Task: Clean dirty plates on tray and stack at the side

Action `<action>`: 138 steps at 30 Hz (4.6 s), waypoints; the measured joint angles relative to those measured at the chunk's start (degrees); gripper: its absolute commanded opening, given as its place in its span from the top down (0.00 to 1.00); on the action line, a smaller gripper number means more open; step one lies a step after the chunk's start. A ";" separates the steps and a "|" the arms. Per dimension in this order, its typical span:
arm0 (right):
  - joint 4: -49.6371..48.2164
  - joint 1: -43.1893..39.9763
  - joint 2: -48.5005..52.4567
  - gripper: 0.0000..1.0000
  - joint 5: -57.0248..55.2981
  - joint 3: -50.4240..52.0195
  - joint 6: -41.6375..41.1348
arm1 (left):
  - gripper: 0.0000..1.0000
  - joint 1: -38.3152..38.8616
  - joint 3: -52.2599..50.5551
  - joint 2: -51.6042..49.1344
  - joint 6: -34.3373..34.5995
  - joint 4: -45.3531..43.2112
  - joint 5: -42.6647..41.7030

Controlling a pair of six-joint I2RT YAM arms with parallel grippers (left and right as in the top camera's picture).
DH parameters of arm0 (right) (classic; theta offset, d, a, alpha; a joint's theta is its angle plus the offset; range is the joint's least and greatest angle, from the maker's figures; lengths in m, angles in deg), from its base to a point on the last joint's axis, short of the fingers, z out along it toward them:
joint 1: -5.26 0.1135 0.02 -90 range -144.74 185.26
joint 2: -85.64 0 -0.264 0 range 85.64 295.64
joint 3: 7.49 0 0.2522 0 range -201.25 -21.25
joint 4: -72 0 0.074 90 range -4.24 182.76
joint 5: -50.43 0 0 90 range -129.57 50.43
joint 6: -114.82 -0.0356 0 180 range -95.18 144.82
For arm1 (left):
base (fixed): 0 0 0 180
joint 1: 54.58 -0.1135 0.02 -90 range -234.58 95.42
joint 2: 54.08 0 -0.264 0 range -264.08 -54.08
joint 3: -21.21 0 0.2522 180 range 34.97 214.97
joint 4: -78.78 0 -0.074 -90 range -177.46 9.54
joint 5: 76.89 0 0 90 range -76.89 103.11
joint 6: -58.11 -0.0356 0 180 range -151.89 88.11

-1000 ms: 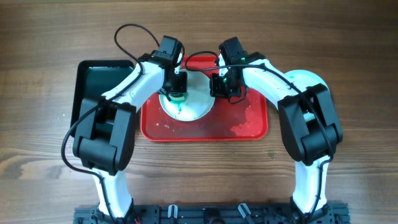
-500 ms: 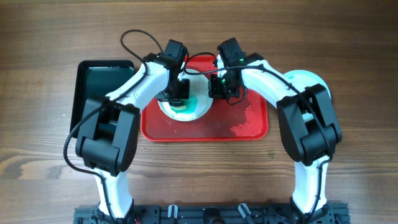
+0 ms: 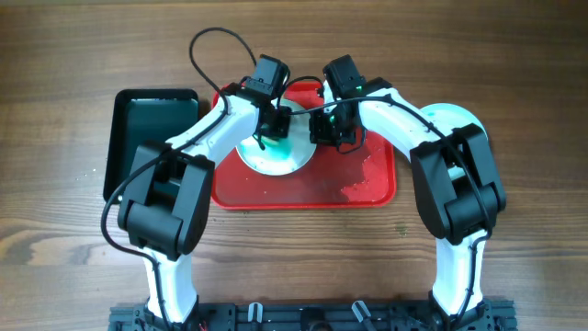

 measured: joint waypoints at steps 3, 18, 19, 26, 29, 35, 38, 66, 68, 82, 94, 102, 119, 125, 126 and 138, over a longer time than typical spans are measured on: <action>0.00 0.00 0.00 0.96 0.00 0.00 0.90 | 0.96 0.11 0.00 0.00 -3.02 1.81 -8.61; -0.04 0.92 0.00 0.96 0.87 0.17 2.16 | 0.96 -5.18 1.44 0.17 25.94 15.43 6.32; -0.02 0.92 0.00 0.96 0.87 0.17 2.36 | 0.96 -5.46 1.49 0.17 22.99 16.26 4.44; -0.52 -0.48 0.00 0.96 5.53 1.84 2.84 | 0.96 -6.71 0.28 0.15 1.25 19.43 -15.69; -5.95 -3.32 0.00 0.96 12.57 4.98 2.99 | 0.96 -6.16 -0.17 0.07 3.54 12.92 -17.53; -7.34 -5.31 0.00 0.96 16.70 6.78 3.50 | 0.96 2.16 -1.03 -0.04 9.55 3.58 -16.74; -7.58 -5.53 0.00 0.96 16.74 6.86 3.67 | 0.96 5.09 -1.03 -0.04 13.09 0.74 -11.34; -7.21 -4.55 0.00 0.96 18.43 7.39 3.61 | 0.96 -10.95 -1.95 -0.87 -9.90 9.70 -30.12; -7.21 -4.59 0.00 0.96 18.45 7.41 3.32 | 0.96 -10.29 -1.97 -0.87 -5.40 4.92 -27.80; -4.37 -4.28 -0.37 0.96 17.25 7.28 1.03 | 0.96 -5.49 17.42 -0.28 14.91 28.76 12.68; 9.40 9.64 -29.18 0.96 -42.73 7.82 -0.46 | 0.96 -10.05 26.21 -0.09 14.05 34.10 5.38; 13.57 26.91 -30.16 0.96 -87.06 7.85 -0.90 | 0.96 -10.05 26.21 -0.09 14.05 33.44 4.57; 6.51 15.80 -26.64 0.96 -52.89 7.82 -7.23 | 0.96 -10.05 26.21 -0.09 14.05 33.40 4.55; 0.70 12.61 -10.82 0.67 -31.04 7.85 -12.76 | 0.96 -10.05 26.21 -0.09 14.05 33.42 4.52; 0.00 12.04 -10.82 0.58 -29.27 7.85 -12.39 | 0.96 -10.05 26.21 -0.09 14.05 33.42 4.52; -15.93 2.82 -5.66 0.78 -5.42 7.82 19.06 | 0.96 -10.05 26.21 -0.09 14.05 33.40 4.35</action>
